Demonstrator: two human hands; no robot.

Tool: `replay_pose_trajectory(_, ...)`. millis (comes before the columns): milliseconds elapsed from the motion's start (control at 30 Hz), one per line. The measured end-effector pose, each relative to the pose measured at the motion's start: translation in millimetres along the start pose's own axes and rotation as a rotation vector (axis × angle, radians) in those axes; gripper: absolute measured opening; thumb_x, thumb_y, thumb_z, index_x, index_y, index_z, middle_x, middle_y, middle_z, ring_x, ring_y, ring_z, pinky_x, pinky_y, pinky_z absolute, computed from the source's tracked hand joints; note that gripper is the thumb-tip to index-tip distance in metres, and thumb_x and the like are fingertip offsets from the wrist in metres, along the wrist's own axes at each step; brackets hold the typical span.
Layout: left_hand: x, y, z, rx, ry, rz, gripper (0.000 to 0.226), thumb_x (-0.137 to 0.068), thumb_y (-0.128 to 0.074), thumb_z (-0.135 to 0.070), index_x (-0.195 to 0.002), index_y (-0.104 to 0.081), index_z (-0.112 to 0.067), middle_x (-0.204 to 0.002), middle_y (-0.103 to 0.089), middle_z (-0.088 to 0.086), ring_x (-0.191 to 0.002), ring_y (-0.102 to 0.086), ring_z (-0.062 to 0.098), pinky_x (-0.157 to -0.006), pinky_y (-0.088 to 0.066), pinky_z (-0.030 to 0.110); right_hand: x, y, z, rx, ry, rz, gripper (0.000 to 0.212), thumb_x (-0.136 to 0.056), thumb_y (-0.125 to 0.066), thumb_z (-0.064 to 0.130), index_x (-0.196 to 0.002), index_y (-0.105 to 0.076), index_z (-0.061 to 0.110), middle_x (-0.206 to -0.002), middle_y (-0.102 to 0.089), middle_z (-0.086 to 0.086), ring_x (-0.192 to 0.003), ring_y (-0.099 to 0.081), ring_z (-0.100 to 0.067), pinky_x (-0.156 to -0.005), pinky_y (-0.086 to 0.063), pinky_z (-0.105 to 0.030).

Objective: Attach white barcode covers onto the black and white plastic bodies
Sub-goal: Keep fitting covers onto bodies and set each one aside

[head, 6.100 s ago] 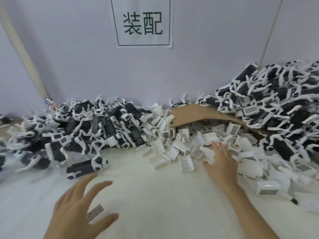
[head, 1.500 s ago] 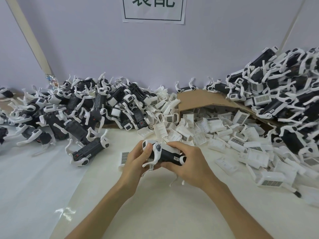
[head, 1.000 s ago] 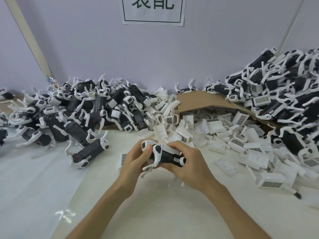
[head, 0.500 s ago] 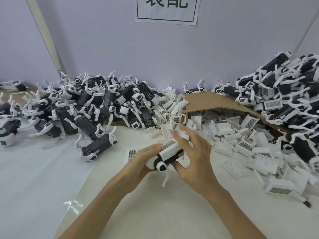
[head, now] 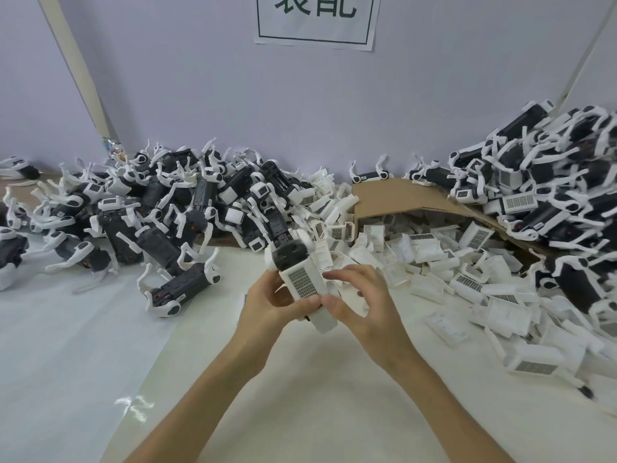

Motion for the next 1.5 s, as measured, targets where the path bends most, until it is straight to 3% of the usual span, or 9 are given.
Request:
replay_pose_trajectory(133, 3.6, -13.8, -6.3, -0.223, -0.131, 0.084, 0.056, -0.071, -0.088, -0.016, -0.121, -0.065, -0.024, -0.11, -0.075, -0.004, -0.104, -0.071, 0.014, -0.084, -0.056, 0.024, -1.1, 1.7, 4.4, -0.036, 0.037, 0.007, 0.038, -0.076, -0.065, 0.059, -0.111, -0.064, 0.044, -0.117, -0.058, 0.021, -0.121, -0.051, -0.003, -0.095, -0.034, -0.007)
replay_pose_trajectory(267, 6.4, -22.6, -3.0, -0.35, -0.187, 0.139, 0.052, -0.082, -0.08, -0.021, -0.13, -0.06, -0.023, -0.116, -0.074, -0.006, -0.112, -0.068, 0.015, -0.102, -0.051, 0.037, -1.9, 2.4, 4.0, -0.094, 0.022, 0.006, 0.035, -0.08, -0.064, 0.057, -0.112, -0.063, 0.043, -0.104, -0.071, 0.024, -0.104, -0.063, 0.001, -0.086, -0.039, -0.006)
replay_pose_trajectory(567, 10.7, -23.0, -3.1, -0.521, -0.247, 0.098, 0.036, -0.091, -0.072, -0.016, -0.122, -0.064, -0.033, -0.112, -0.072, -0.02, -0.111, -0.066, 0.006, -0.099, -0.052, 0.035, 0.7, 4.7, -3.0, -0.094, 0.008, -0.054, 0.029, -0.077, -0.075, 0.035, -0.104, -0.066, 0.035, -0.095, -0.072, 0.019, -0.091, -0.065, -0.004, -0.081, -0.043, -0.008)
replay_pose_trajectory(767, 16.1, -23.5, -16.7, -0.647, -0.322, 0.024, 0.035, -0.085, -0.063, -0.051, -0.118, -0.063, -0.04, -0.104, -0.071, -0.024, -0.107, -0.062, 0.003, -0.102, -0.044, 0.036, -1.9, 4.3, -2.9, -0.242, -0.042, -0.046, 0.033, -0.082, -0.08, 0.03, -0.111, -0.068, 0.02, -0.097, -0.076, -0.001, -0.09, -0.071, -0.021, -0.081, -0.056, -0.031)
replay_pose_trajectory(967, 8.8, -14.0, -19.7, -0.797, -0.322, 0.006, 0.04, -0.07, -0.062, -0.069, -0.105, -0.058, -0.05, -0.095, -0.068, -0.017, -0.103, -0.054, -0.003, -0.1, -0.034, 0.026, -5.2, 11.3, -12.7, -0.455, -0.141, 0.011, 0.044, -0.08, -0.081, 0.011, -0.119, -0.06, 0.007, -0.11, -0.073, -0.011, -0.097, -0.073, -0.028, -0.082, -0.059, -0.036)
replay_pose_trajectory(1067, 8.6, -6.9, -23.5, -0.862, -0.355, -0.055, 0.037, -0.069, -0.067, -0.064, -0.099, -0.067, -0.041, -0.087, -0.067, -0.025, -0.094, -0.057, -0.001, -0.108, -0.031, 0.034, -5.7, 9.0, -17.7, -0.361, -0.157, -0.042, 0.055, -0.08, -0.081, 0.005, -0.123, -0.053, 0.024, -0.119, -0.067, 0.0, -0.096, -0.072, -0.013, -0.082, -0.055, -0.027)
replay_pose_trajectory(1200, 10.3, -5.0, -29.9, -1.043, -0.435, -0.088, 0.034, -0.072, -0.074, -0.052, -0.099, -0.071, -0.032, -0.081, -0.066, -0.02, -0.091, -0.057, 0.004, -0.108, -0.03, 0.038, -5.5, 19.9, -5.3, 0.026, 0.057, -0.111, 0.073, -0.076, -0.087, 0.018, -0.133, -0.046, 0.035, -0.137, -0.05, 0.02, -0.125, -0.049, 0.003, -0.1, -0.041, -0.015)
replay_pose_trajectory(1333, 11.9, -10.1, -28.1, -1.126, -0.463, -0.039, 0.034, -0.073, -0.072, -0.054, -0.097, -0.072, -0.029, -0.076, -0.065, -0.02, -0.089, -0.059, 0.008, -0.107, -0.029, 0.04, -4.3, 13.5, 2.9, 0.285, 0.205, -0.025, 0.057, -0.079, -0.082, 0.019, -0.131, -0.059, 0.025, -0.142, -0.046, 0.016, -0.136, -0.038, -0.004, -0.113, -0.029, -0.024)
replay_pose_trajectory(1500, 12.0, -11.8, -26.2, -1.159, -0.478, -0.01, 0.034, -0.074, -0.067, -0.056, -0.094, -0.071, -0.03, -0.076, -0.064, -0.019, -0.087, -0.059, 0.009, -0.107, -0.03, 0.041, -4.8, 12.7, -3.5, 0.246, 0.123, 0.031, 0.054, -0.078, -0.084, 0.017, -0.122, -0.058, 0.034, -0.119, -0.057, 0.024, -0.119, -0.049, 0.0, -0.107, -0.038, -0.034)
Point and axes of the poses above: each hand's wrist, its own x-axis away from the middle knuckle, its own y-axis out of the back of the hand, z = x × y, the point moved 8 cm from there along -x, towards the middle knuckle
